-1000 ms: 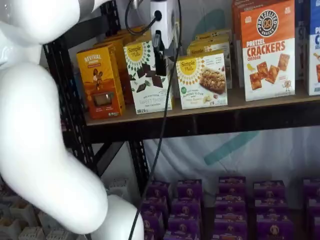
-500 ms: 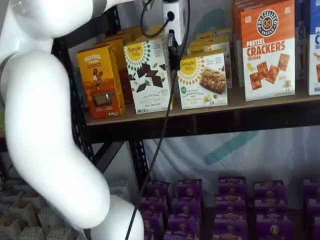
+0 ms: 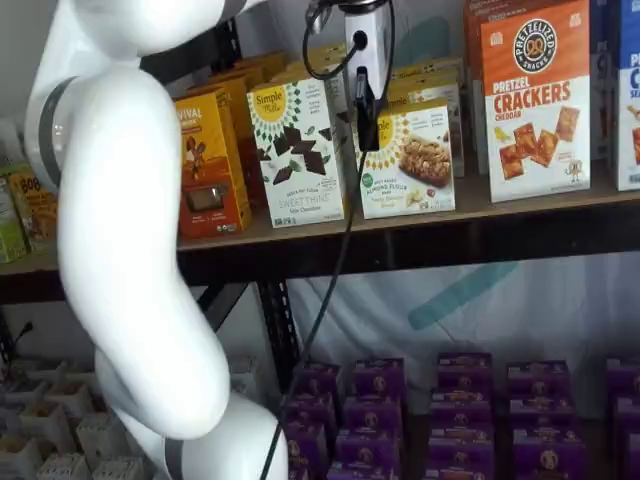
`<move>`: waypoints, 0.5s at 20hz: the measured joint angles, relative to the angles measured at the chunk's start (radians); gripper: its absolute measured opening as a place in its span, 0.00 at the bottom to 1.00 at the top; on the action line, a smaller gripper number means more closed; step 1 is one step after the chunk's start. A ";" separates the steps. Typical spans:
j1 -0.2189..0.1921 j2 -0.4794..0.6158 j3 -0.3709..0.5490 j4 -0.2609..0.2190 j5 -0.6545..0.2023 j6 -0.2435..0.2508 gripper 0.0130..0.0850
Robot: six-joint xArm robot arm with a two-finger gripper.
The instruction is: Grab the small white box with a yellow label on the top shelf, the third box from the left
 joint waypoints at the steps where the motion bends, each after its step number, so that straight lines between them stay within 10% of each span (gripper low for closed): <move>1: 0.000 0.006 -0.005 0.003 0.007 0.001 1.00; 10: 0.036 0.057 -0.056 -0.062 0.084 0.032 1.00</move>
